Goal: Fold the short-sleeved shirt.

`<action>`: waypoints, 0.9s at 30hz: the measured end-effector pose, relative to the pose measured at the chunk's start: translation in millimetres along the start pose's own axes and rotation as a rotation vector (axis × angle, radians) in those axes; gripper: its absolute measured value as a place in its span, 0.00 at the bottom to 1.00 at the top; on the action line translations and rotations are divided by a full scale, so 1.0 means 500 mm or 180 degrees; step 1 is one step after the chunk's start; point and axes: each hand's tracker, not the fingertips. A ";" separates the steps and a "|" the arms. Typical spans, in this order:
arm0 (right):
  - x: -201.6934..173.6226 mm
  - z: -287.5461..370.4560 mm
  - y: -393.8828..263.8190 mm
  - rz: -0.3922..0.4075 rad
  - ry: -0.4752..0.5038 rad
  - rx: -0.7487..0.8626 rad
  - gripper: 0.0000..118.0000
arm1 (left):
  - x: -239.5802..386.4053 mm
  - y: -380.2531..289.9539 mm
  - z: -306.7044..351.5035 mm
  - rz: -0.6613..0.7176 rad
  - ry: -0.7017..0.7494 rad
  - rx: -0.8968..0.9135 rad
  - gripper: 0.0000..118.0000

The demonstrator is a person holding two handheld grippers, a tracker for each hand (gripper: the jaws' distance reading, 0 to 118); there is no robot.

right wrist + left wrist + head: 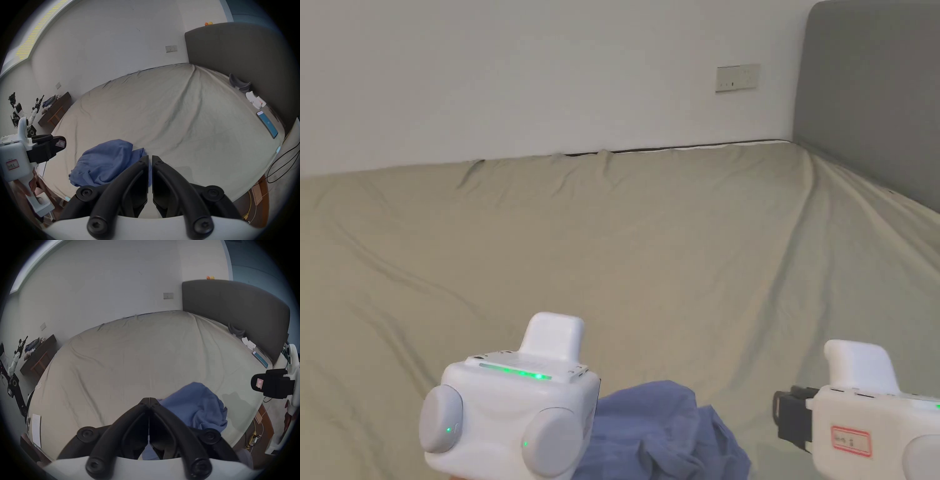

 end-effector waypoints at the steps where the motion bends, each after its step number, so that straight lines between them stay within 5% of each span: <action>1: 0.002 -0.004 -0.004 0.0005 0.0019 -0.0025 0.05 | 0.008 0.000 -0.009 0.0021 0.0002 -0.0005 0.00; 10: 0.042 0.011 -0.007 -0.0002 -0.0158 -0.0040 0.05 | 0.189 -0.015 -0.148 -0.0397 -0.0805 -0.0394 0.00; 13: 0.055 0.008 -0.004 -0.0032 -0.0229 -0.0068 0.05 | 0.253 -0.072 -0.245 -0.0849 -0.0677 -0.0633 0.00; 15: 0.062 0.008 -0.007 -0.0053 -0.0258 -0.0081 0.05 | 0.267 -0.083 -0.215 -0.1095 -0.0517 -0.0130 0.00; 17: 0.067 0.004 -0.010 -0.0086 -0.0280 -0.0097 0.05 | 0.269 -0.067 -0.209 -0.1213 -0.0524 -0.0363 0.00; 23: 0.060 0.007 -0.006 -0.0101 -0.0243 -0.0090 0.05 | 0.178 -0.002 -0.176 -0.0103 -0.1161 -0.0672 0.00; 27: 0.040 0.013 0.007 -0.0001 -0.0146 0.0014 0.05 | 0.085 0.030 -0.109 0.0541 -0.1570 -0.0209 0.00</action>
